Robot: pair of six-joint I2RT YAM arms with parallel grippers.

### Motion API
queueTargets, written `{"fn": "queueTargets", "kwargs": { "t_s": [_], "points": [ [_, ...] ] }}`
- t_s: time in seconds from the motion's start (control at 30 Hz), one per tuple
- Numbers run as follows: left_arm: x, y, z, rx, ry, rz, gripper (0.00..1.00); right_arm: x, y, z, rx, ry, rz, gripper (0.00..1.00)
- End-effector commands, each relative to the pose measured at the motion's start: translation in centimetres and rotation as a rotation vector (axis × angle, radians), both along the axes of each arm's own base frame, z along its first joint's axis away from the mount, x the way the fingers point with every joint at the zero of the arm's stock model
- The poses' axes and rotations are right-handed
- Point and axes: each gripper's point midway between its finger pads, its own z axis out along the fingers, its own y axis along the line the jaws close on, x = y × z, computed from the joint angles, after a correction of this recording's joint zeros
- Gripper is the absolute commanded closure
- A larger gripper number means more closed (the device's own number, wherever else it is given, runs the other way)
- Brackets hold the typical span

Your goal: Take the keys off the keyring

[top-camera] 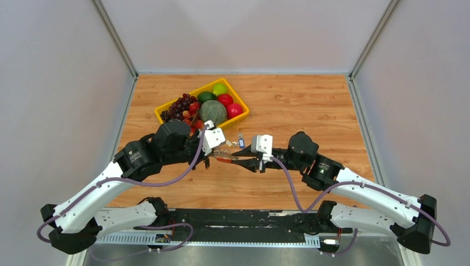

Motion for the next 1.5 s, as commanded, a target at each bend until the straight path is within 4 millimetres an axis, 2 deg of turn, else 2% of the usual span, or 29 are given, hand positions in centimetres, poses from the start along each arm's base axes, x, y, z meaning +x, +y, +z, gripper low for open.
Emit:
{"fn": "queueTargets", "kwargs": {
  "t_s": [0.0, 0.23, 0.4, 0.63, 0.73, 0.97, 1.17, 1.33, 1.47],
  "points": [
    [-1.2, -1.0, 2.1, -0.090, -0.017, -0.081, 1.00, 0.0, 0.3, 4.1, 0.107, -0.065, 0.008, 0.71],
    [-3.0, -0.8, 2.9, -0.134, -0.009, -0.148, 1.00, 1.6, 1.2, 5.0, 0.108, -0.059, -0.031, 0.73],
    [-3.8, -0.5, 2.3, -0.125, -0.001, -0.183, 1.00, 2.9, 0.4, 7.1, 0.153, -0.043, -0.068, 0.71],
    [-4.4, -0.4, 2.0, -0.126, 0.005, -0.212, 1.00, 3.8, 0.4, 7.4, 0.156, -0.036, -0.092, 0.71],
    [-4.2, -0.3, 2.1, -0.125, -0.003, -0.204, 1.00, 3.7, 0.9, 6.8, 0.140, -0.027, -0.066, 0.71],
    [-4.2, -0.3, 2.8, -0.146, -0.027, -0.209, 1.00, 2.6, 2.3, 3.5, 0.069, 0.008, 0.040, 0.71],
    [-3.6, 0.1, 3.1, -0.137, -0.056, -0.171, 1.00, 0.4, 1.5, 1.9, 0.046, 0.058, 0.119, 0.71],
    [-3.7, 0.1, 3.2, -0.140, -0.058, -0.187, 1.00, -0.3, 0.6, 1.9, 0.055, 0.051, 0.118, 0.70],
    [-3.9, 0.0, 2.9, -0.130, -0.048, -0.203, 1.00, 0.5, 0.5, 3.1, 0.058, 0.018, 0.080, 0.70]
  ]
}}
